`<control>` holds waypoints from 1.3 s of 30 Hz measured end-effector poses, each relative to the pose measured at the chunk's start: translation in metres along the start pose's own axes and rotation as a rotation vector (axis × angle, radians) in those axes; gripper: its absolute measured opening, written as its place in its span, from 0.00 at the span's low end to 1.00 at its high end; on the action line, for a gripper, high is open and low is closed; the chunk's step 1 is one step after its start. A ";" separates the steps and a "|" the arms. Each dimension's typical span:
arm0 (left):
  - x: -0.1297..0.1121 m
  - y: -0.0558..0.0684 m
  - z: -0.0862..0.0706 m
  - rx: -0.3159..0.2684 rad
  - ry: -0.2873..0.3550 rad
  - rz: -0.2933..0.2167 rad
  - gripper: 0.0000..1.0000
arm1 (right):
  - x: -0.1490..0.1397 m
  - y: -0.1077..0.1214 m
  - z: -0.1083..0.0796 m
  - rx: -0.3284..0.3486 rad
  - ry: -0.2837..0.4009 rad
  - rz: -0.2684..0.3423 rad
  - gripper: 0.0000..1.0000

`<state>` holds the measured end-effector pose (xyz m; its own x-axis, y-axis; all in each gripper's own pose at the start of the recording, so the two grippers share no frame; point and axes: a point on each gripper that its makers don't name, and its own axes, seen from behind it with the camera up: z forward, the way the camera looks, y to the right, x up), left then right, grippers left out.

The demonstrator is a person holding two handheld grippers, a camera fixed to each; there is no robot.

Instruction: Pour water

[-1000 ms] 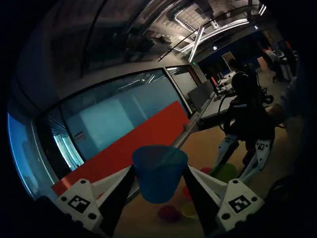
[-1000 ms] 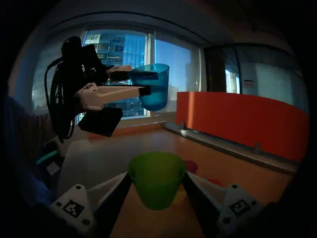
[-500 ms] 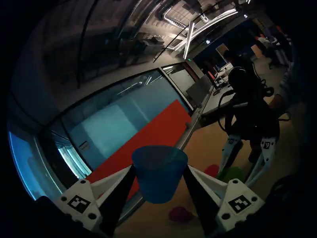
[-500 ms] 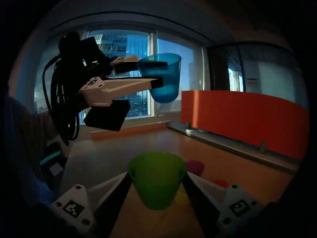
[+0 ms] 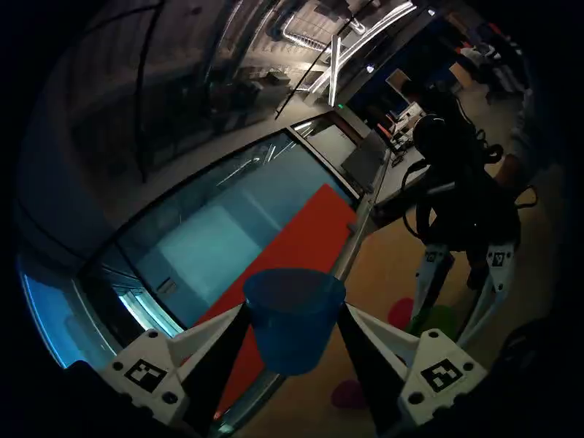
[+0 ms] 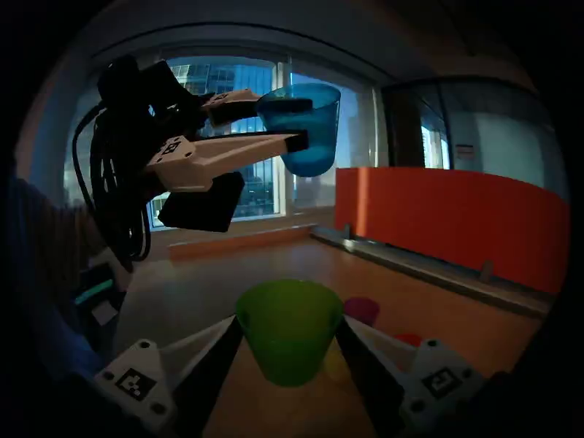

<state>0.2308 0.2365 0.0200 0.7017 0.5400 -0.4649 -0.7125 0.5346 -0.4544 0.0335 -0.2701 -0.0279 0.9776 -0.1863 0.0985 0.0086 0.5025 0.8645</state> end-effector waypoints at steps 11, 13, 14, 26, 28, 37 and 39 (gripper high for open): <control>0.004 0.004 0.007 0.010 0.002 0.088 0.84 | 0.005 0.001 0.001 0.000 0.005 0.001 0.90; 0.004 0.004 0.008 0.013 0.002 0.101 0.84 | 0.006 0.002 0.001 -0.001 0.006 0.000 0.90; 0.004 0.004 0.009 0.014 0.002 0.107 0.84 | 0.006 0.002 0.001 -0.001 0.006 0.000 0.90; 0.009 0.002 0.014 0.021 0.012 0.168 0.84 | 0.007 0.006 0.000 -0.007 0.009 0.006 0.90; 0.010 0.001 0.014 0.022 0.013 0.178 0.84 | 0.007 0.006 0.000 -0.007 0.010 0.005 0.90; 0.010 0.003 0.016 0.027 0.010 0.218 0.84 | 0.008 0.008 -0.001 -0.011 0.014 0.004 0.90; 0.010 0.003 0.016 0.028 0.009 0.228 0.84 | 0.008 0.009 -0.002 -0.012 0.015 0.004 0.90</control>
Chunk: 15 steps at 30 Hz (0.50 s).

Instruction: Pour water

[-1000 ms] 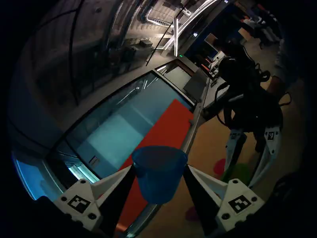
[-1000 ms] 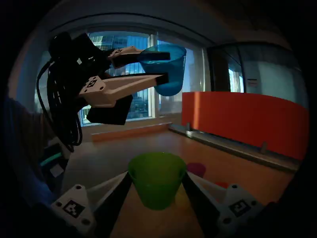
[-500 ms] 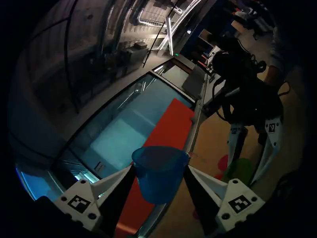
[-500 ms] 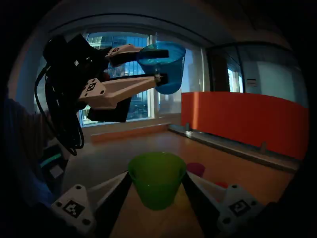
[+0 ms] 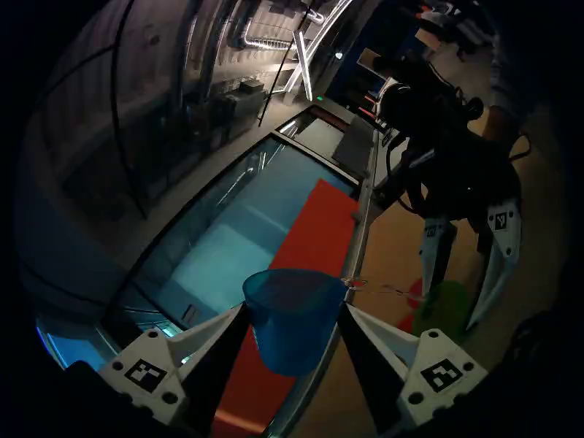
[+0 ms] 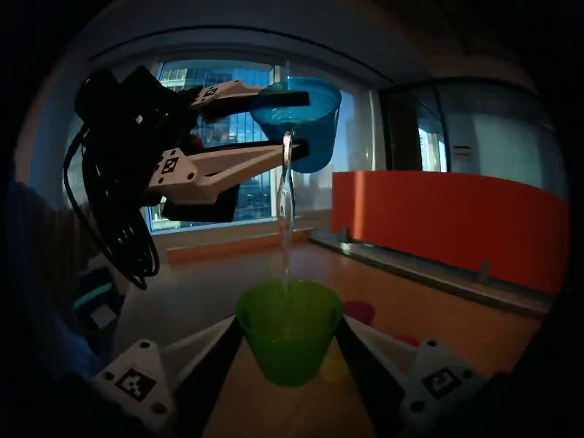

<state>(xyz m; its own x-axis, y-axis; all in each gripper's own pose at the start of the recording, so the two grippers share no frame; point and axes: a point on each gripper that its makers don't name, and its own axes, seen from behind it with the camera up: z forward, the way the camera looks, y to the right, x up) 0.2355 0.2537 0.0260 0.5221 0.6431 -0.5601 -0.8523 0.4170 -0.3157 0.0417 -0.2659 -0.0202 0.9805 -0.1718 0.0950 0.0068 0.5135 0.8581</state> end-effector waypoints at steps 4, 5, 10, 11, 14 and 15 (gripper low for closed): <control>0.000 -0.001 0.000 0.004 0.001 0.020 0.84 | 0.000 0.001 0.000 -0.002 0.000 -0.002 0.90; 0.001 -0.001 0.000 0.005 0.001 0.024 0.84 | 0.001 0.002 0.000 -0.003 -0.001 -0.002 0.90; 0.002 -0.002 0.001 0.010 0.003 0.040 0.84 | 0.001 0.003 -0.001 -0.006 0.001 -0.002 0.90; 0.003 -0.003 0.001 0.011 0.004 0.044 0.84 | 0.001 0.003 -0.001 -0.007 0.002 -0.002 0.90; 0.004 -0.004 0.001 0.014 0.005 0.056 0.84 | 0.001 0.003 -0.002 -0.007 0.002 -0.003 0.90; 0.004 -0.004 0.001 0.015 0.006 0.061 0.84 | 0.001 0.003 -0.002 -0.007 0.002 -0.003 0.90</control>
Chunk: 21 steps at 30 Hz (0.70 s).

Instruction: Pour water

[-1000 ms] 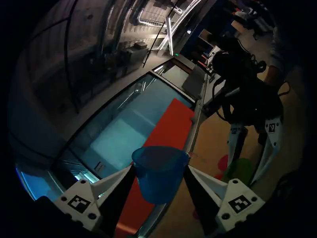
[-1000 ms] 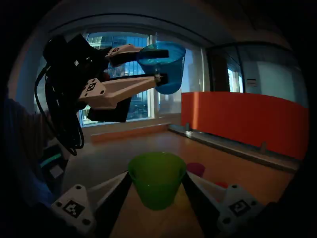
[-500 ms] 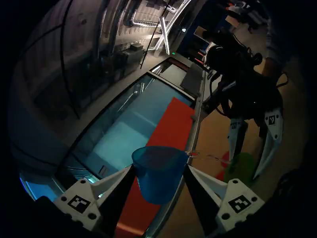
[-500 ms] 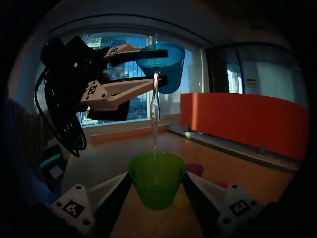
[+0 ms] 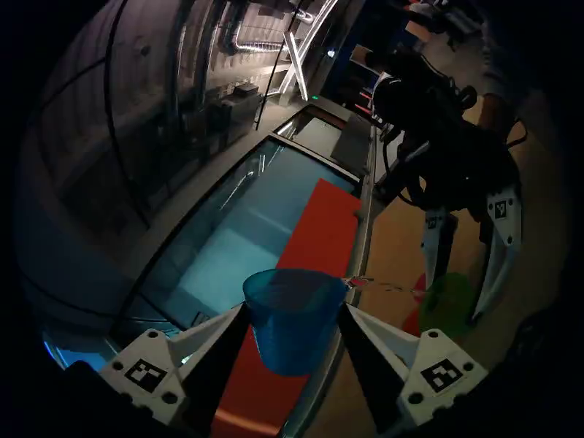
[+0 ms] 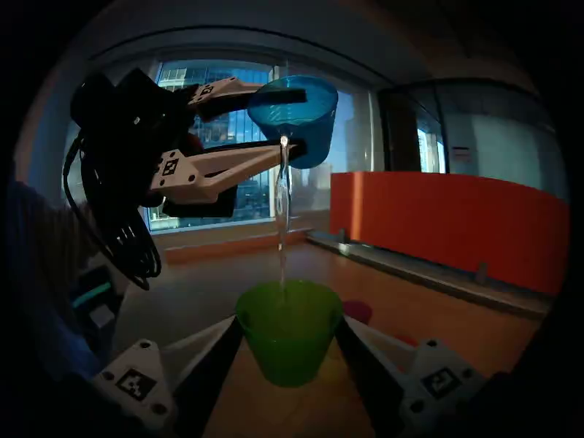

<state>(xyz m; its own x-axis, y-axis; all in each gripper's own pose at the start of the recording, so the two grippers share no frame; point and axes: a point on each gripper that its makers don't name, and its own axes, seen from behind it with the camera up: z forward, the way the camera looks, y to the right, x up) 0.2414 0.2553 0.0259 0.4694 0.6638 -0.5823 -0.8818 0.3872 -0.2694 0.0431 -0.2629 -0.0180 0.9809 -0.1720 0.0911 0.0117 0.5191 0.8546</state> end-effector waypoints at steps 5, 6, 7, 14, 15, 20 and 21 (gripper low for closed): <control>0.002 -0.002 0.001 0.004 0.002 0.017 0.84 | 0.000 0.000 0.000 0.001 0.001 0.000 0.90; 0.002 -0.003 0.001 0.005 0.002 0.021 0.84 | 0.000 0.000 0.000 0.001 0.001 0.000 0.90; 0.003 -0.003 0.001 0.006 0.003 0.025 0.84 | 0.000 0.000 0.000 0.001 0.001 -0.001 0.90; 0.005 -0.003 0.002 0.007 0.005 0.046 0.84 | 0.000 0.000 -0.001 0.001 -0.001 -0.006 0.90; 0.005 -0.003 0.002 0.006 0.006 0.050 0.84 | 0.000 0.000 -0.001 0.001 0.000 -0.006 0.90; 0.007 -0.003 0.002 0.003 0.007 0.065 0.84 | 0.001 0.001 -0.001 -0.001 0.001 -0.008 0.90; 0.007 -0.003 0.002 0.003 0.008 0.069 0.84 | 0.001 0.001 -0.001 -0.001 0.001 -0.008 0.90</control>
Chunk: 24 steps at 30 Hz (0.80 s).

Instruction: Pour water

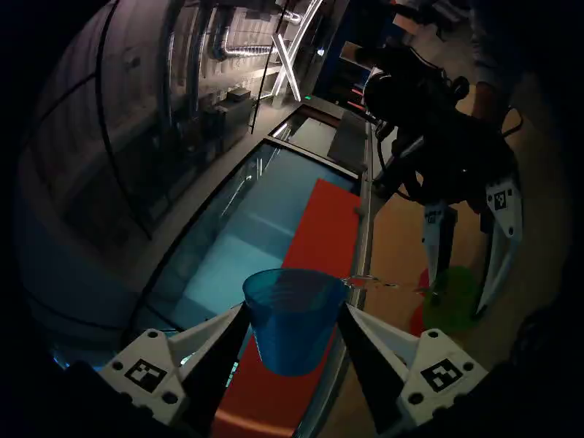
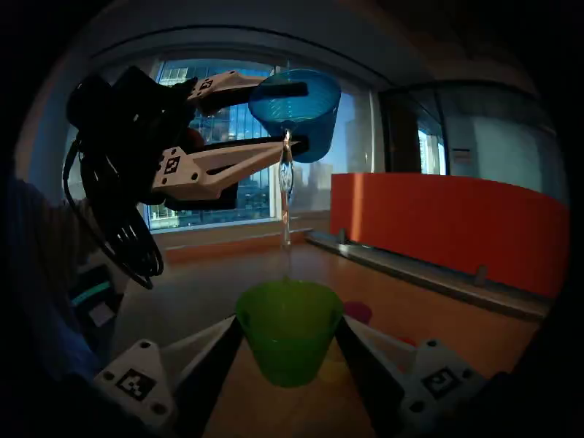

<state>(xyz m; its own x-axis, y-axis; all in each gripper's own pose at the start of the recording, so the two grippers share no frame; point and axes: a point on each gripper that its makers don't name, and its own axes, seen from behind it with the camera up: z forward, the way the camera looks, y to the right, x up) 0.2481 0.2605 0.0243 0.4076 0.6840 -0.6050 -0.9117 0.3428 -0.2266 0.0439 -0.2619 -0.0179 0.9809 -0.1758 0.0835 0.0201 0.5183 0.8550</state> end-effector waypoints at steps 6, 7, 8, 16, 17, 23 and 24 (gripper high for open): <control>0.003 -0.002 0.000 0.002 0.003 0.028 0.84 | 0.001 0.000 0.000 -0.001 0.003 -0.002 0.89; 0.003 -0.002 -0.001 0.001 0.004 0.031 0.84 | 0.001 0.000 0.000 0.000 0.003 -0.002 0.90; 0.004 -0.002 -0.001 0.001 0.006 0.034 0.84 | 0.001 0.000 0.000 0.000 0.003 -0.002 0.90; 0.006 0.000 -0.003 -0.001 0.009 0.069 0.84 | 0.004 -0.001 0.000 -0.001 0.008 -0.005 0.90; 0.006 0.000 -0.004 -0.002 0.008 0.075 0.84 | 0.004 -0.001 0.000 -0.001 0.009 -0.005 0.90; 0.007 0.001 -0.005 0.001 0.008 0.104 0.84 | 0.005 -0.002 0.000 -0.001 0.011 -0.005 0.90; 0.007 0.001 -0.005 0.001 0.007 0.108 0.84 | 0.005 -0.002 0.000 -0.001 0.011 -0.006 0.90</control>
<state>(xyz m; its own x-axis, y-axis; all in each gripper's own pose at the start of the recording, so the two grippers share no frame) 0.2502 0.2627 0.0161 0.3066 0.7122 -0.6315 -0.9502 0.2683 -0.1587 0.0491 -0.2638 -0.0187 0.9829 -0.1695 0.0724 0.0264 0.5182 0.8549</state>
